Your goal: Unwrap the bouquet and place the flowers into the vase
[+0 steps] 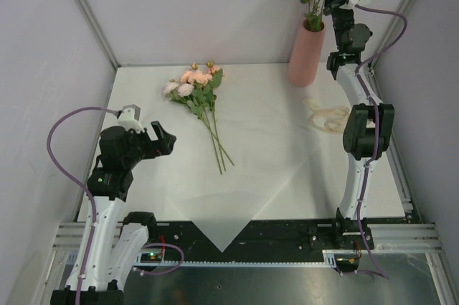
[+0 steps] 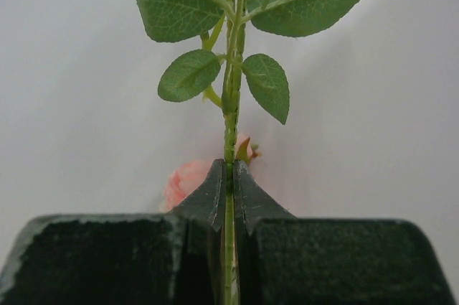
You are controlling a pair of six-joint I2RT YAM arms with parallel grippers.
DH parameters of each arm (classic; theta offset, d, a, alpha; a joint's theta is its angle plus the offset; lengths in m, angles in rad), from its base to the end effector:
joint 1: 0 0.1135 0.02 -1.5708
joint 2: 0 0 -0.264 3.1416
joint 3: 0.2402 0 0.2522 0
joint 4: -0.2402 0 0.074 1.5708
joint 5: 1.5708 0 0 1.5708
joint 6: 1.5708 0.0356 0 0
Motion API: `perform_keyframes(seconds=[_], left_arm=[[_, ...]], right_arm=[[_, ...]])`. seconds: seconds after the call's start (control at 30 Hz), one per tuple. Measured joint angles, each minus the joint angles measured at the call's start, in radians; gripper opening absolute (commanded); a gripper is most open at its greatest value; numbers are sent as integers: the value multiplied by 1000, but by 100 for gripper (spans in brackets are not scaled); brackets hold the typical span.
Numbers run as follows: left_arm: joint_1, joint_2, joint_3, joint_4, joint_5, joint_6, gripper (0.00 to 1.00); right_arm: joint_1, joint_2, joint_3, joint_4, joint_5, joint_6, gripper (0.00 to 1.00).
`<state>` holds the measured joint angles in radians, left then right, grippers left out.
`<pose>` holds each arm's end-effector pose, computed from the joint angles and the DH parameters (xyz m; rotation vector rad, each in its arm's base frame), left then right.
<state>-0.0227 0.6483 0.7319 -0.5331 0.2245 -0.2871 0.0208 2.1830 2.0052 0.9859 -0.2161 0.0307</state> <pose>0.1463 -0.0113 0.3059 -0.1251 2.0299 -0.4225 0.4983 0.0180 0.4239 -0.2018 0.7610 0.1312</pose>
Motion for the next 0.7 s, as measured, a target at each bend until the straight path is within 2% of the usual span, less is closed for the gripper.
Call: perform_keyframes(seconds=[0.1,0.27,0.53,0.7], left_arm=[[0,2,0,0,0,0,100],[0,4,0,0,0,0,100],[0,1,0,0,0,0,100],[0,-3,0,0,0,0,100]], right_arm=[[4,7,-22,-16,10,0,3],[12,7,-103,-18,48,3,16],[30,-2,-277,-102,102,0,26],[50,-64,-353,-152,141,-5,40]])
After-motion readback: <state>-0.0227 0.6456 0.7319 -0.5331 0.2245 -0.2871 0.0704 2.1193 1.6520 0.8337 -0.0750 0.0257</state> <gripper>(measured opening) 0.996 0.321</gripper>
